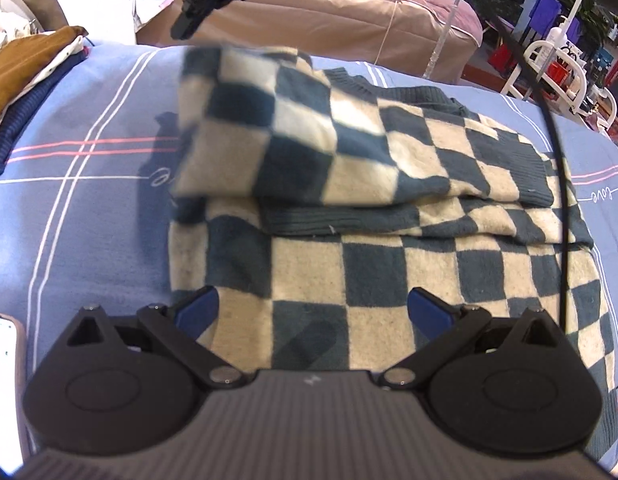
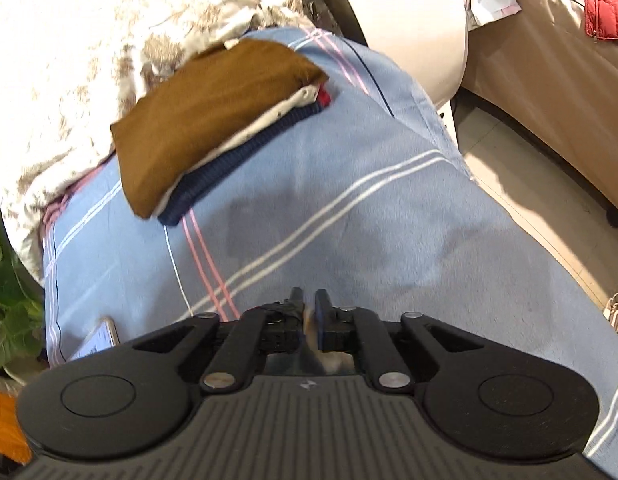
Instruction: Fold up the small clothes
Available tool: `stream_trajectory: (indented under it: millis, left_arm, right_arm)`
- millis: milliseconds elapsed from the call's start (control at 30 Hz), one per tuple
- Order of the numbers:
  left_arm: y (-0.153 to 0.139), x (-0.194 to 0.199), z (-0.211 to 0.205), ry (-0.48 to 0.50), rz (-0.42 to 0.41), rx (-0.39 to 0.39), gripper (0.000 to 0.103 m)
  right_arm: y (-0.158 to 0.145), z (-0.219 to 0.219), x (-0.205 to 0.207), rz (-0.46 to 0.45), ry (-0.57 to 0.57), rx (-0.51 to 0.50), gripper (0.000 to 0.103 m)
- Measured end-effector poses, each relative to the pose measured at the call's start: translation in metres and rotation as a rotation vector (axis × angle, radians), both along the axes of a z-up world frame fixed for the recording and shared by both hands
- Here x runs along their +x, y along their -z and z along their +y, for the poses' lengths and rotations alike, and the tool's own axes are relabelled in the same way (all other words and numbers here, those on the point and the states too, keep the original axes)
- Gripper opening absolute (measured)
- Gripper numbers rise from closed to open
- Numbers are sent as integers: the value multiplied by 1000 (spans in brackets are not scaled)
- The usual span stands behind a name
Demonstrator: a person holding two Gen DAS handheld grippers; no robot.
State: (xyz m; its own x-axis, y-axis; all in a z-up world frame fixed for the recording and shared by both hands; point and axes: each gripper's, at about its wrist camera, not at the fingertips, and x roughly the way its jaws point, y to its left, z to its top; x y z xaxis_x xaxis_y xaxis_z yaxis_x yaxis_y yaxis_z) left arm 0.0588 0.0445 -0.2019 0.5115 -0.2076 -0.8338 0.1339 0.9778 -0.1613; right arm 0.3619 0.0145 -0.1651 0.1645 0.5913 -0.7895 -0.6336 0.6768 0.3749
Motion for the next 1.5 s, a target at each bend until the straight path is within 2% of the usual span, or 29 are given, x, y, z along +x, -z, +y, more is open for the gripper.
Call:
stream_trajectory:
  millis: [167, 200, 267, 367, 433, 533, 633, 733, 867, 967, 1067, 1100, 1200, 1267, 1333, 1433, 1467, 1500]
  left_arm:
    - [0, -2, 3, -11, 6, 10, 102]
    - [0, -2, 4, -13, 4, 9, 102]
    - [-1, -1, 6, -22, -3, 2, 102]
    - [-5, 0, 7, -26, -39, -31, 102]
    - [-6, 4, 5, -15, -64, -34, 102]
    - [-5, 16, -1, 40, -80, -43, 102]
    - [-5, 33, -8, 96, -111, -18, 102]
    - [-5, 54, -10, 119, -123, 3, 102]
    - [-7, 77, -20, 162, -153, 11, 102]
    - [6, 95, -31, 195, -110, 72, 101]
    - [28, 112, -32, 120, -34, 167, 100]
    - [33, 114, -29, 108, -19, 171, 103]
    - [38, 116, -32, 126, -26, 188, 103]
    - [38, 117, -33, 125, -22, 198, 103]
    - [32, 117, -36, 115, -19, 209, 102]
    - [10, 109, -38, 109, -71, 199, 102]
    - [4, 106, -40, 115, -99, 187, 102]
    - [1, 107, -44, 122, -115, 185, 103]
  right_arm:
    - [9, 20, 9, -6, 5, -27, 4]
    - [10, 21, 7, -9, 11, -25, 18]
    - [7, 14, 1, -1, 13, -1, 32]
    - [0, 1, -18, -26, -10, -12, 40]
    - [-5, -14, -35, -10, -15, 28, 40]
    - [-9, -52, -67, -5, 50, 82, 40]
    - [-1, -96, -109, -50, 118, 37, 39]
    - [11, -140, -140, -43, 261, -28, 37]
    - [20, -179, -179, -118, 381, -111, 37]
    - [33, -203, -199, -127, 493, -129, 38]
    - [48, -217, -213, -185, 580, -218, 39]
    - [54, -222, -217, -196, 612, -250, 44]
    - [81, -233, -222, -133, 657, -244, 43]
    - [89, -237, -226, -159, 671, -212, 43]
    - [82, -242, -229, -161, 704, -192, 42]
    - [50, -250, -252, -288, 753, -200, 45]
    - [45, -257, -257, -299, 773, -205, 52]
    - [43, -265, -260, -285, 793, -208, 54]
